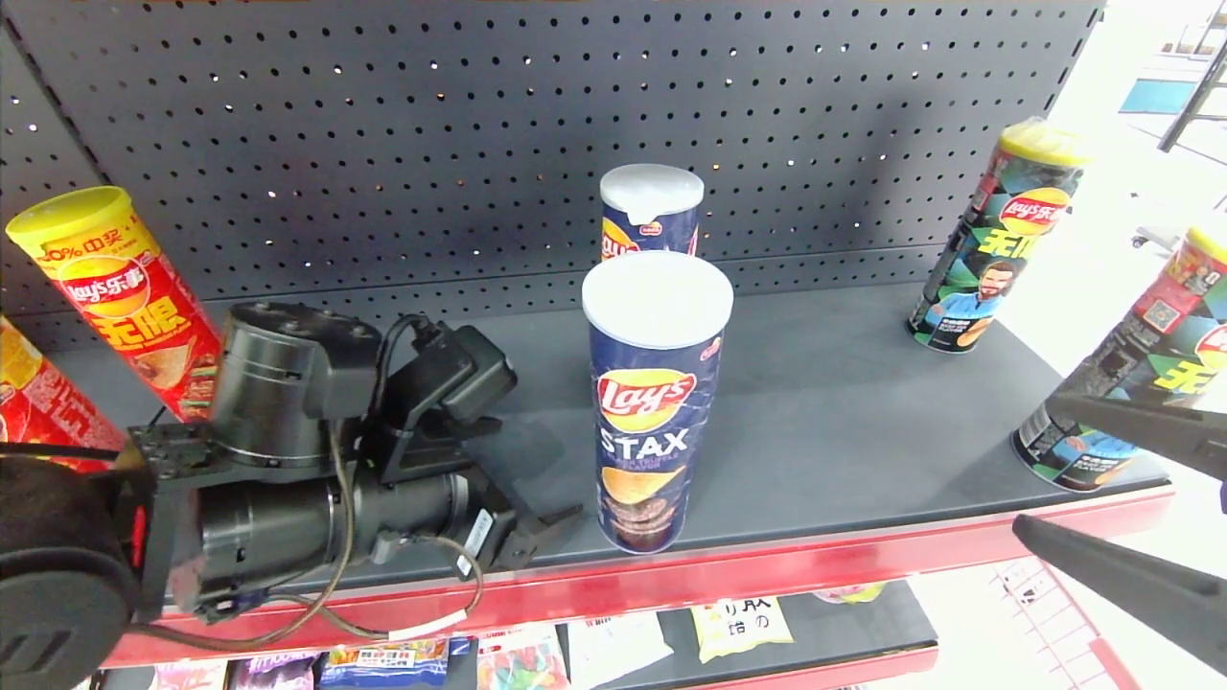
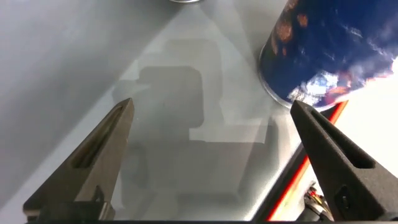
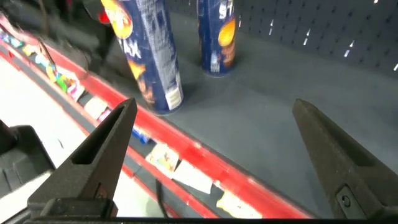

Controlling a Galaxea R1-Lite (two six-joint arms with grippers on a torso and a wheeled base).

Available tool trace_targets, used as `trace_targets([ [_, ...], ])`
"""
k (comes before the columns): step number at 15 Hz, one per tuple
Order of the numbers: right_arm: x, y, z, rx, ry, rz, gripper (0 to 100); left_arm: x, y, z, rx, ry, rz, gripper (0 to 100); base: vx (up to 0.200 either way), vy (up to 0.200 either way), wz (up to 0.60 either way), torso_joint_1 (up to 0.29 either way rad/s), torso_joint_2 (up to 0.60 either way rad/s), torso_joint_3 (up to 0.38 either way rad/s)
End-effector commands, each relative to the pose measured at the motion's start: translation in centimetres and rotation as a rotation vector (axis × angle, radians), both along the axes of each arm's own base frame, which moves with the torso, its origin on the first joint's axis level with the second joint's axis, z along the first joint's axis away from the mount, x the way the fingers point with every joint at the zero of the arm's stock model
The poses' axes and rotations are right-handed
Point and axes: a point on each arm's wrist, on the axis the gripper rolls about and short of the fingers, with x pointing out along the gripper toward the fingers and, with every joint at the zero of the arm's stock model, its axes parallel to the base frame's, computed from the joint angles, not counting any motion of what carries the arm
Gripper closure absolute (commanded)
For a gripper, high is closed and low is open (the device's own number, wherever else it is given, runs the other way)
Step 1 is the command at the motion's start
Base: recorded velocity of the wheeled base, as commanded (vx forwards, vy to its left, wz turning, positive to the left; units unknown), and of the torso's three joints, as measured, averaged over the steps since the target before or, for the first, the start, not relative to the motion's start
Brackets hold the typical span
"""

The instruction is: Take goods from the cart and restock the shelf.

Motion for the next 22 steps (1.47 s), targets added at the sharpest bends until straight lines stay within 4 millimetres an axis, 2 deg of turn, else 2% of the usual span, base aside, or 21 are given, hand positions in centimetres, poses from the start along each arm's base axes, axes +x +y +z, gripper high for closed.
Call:
trace_targets([
  [1, -0.7, -0.4, -1.2, -0.013, 0.014, 0.002, 0, -4.8, 4.4, 1.7, -0.033, -0.046, 0.038, 0, 0.0, 0.0, 0.0, 0.0, 0.0, 0.0],
  [2, -1.3, -0.9, -1.7, -0.011, 0.009, 0.002, 0, -8.4, 7.4, 1.9, -0.034, -0.067, 0.082, 0, 0.0, 0.0, 0.0, 0.0, 0.0, 0.0],
  [5, -4.2, -3.2, -3.4, -0.038, 0.041, -0.073, 0, -17.6, 14.2, 1.9, -0.09, -0.056, 0.248, 0, 0.0, 0.0, 0.0, 0.0, 0.0, 0.0],
  [6, -4.9, -3.6, -3.6, -0.044, 0.049, -0.089, 0, -19.0, 15.0, 1.7, -0.097, -0.05, 0.276, 0, 0.0, 0.0, 0.0, 0.0, 0.0, 0.0],
  [7, -7.2, -5.3, -4.2, -0.063, 0.066, -0.144, 0, -23.1, 16.9, 0.6, -0.115, -0.038, 0.338, 0, 0.0, 0.0, 0.0, 0.0, 0.0, 0.0],
  [8, -9.2, -6.7, -4.8, -0.08, 0.074, -0.238, 0, -25.5, 17.7, -0.3, -0.131, -0.047, 0.39, 0, 0.0, 0.0, 0.0, 0.0, 0.0, 0.0],
  [9, -11.0, -7.8, -5.7, -0.095, 0.079, -0.343, 0, -27.1, 18.0, -1.0, -0.156, -0.06, 0.472, 0, 0.0, 0.0, 0.0, 0.0, 0.0, 0.0],
  [11, -14.0, -8.9, -8.0, -0.087, 0.102, -0.577, 0, -28.3, 17.4, -2.0, -0.223, -0.014, 0.725, 0, 0.0, 0.0, 0.0, 0.0, 0.0, 0.0],
  [12, -14.6, -8.5, -8.4, -0.063, 0.119, -0.693, 0, -28.3, 17.0, -2.2, -0.239, 0.014, 0.809, 0, 0.0, 0.0, 0.0, 0.0, 0.0, 0.0],
  [13, -14.7, -7.9, -8.7, -0.047, 0.14, -0.803, 0, -28.1, 16.7, -2.9, -0.236, 0.036, 0.849, 0, 0.0, 0.0, 0.0, 0.0, 0.0, 0.0],
  [14, -14.7, -7.8, -8.7, -0.046, 0.142, -0.82, 0, -28.0, 16.7, -3.0, -0.235, 0.038, 0.852, 0, 0.0, 0.0, 0.0, 0.0, 0.0, 0.0],
  [16, -14.4, -6.6, -9.9, -0.041, 0.189, -1.031, 0, -27.8, 16.3, -5.2, -0.239, 0.045, 0.91, 0, 0.0, 0.0, 0.0, 0.0, 0.0, 0.0],
  [17, -14.3, -6.4, -10.6, -0.043, 0.202, -1.069, 0, -27.7, 15.9, -6.5, -0.259, 0.016, 0.96, 0, 0.0, 0.0, 0.0, 0.0, 0.0, 0.0],
  [19, -14.1, -6.4, -11.5, -0.05, 0.221, -1.069, 0, -27.4, 15.8, -7.6, -0.296, -0.041, 0.949, 0, 0.0, 0.0, 0.0, 0.0, 0.0, 0.0],
  [20, -13.5, -6.3, -12.3, -0.05, 0.228, -1.025, 0, -27.0, 15.8, -7.5, -0.33, -0.074, 0.921, 0, 0.0, 0.0, 0.0, 0.0, 0.0, 0.0],
  [22, -11.5, -6.2, -13.2, 0.011, 0.062, -0.844, 0, -25.5, 15.7, -7.1, -0.392, -0.212, 0.821, 0, 0.0, 0.0, 0.0, 0.0, 0.0, 0.0],
])
